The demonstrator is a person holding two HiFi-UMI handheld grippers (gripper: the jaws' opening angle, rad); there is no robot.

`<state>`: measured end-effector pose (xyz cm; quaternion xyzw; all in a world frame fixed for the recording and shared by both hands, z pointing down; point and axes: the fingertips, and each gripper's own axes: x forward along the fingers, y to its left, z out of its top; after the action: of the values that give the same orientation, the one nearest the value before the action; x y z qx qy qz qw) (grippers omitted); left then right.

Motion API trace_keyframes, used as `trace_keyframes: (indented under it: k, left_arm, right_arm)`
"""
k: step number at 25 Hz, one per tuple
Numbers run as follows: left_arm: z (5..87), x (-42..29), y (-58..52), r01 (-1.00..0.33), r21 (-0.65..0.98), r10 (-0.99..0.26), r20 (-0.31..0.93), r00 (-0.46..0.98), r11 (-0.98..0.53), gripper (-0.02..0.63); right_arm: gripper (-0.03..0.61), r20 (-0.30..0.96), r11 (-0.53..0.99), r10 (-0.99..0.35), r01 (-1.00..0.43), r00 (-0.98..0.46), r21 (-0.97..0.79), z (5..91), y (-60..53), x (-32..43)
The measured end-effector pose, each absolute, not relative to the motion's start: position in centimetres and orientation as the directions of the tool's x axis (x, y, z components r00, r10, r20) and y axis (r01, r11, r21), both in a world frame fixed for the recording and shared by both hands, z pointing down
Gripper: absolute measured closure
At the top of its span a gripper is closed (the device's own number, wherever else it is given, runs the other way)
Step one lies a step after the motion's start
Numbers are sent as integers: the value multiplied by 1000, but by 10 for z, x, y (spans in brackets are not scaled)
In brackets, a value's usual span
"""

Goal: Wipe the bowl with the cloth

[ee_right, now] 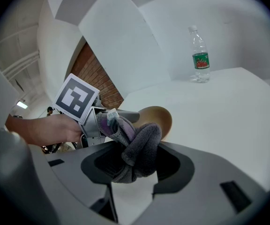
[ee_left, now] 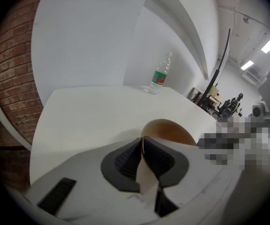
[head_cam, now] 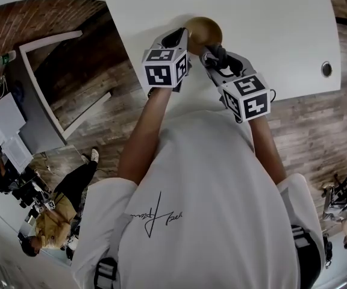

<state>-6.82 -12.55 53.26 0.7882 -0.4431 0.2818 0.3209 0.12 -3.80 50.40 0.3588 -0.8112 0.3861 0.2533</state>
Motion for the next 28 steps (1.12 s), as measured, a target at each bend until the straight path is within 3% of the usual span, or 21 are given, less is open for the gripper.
trace_keyframes:
  k: [28]
  left_arm:
    - [532, -67, -125, -881, 238, -524, 729, 440, -409, 584]
  right_arm:
    - [397, 716, 478, -418, -805, -560, -351, 505, -46, 18]
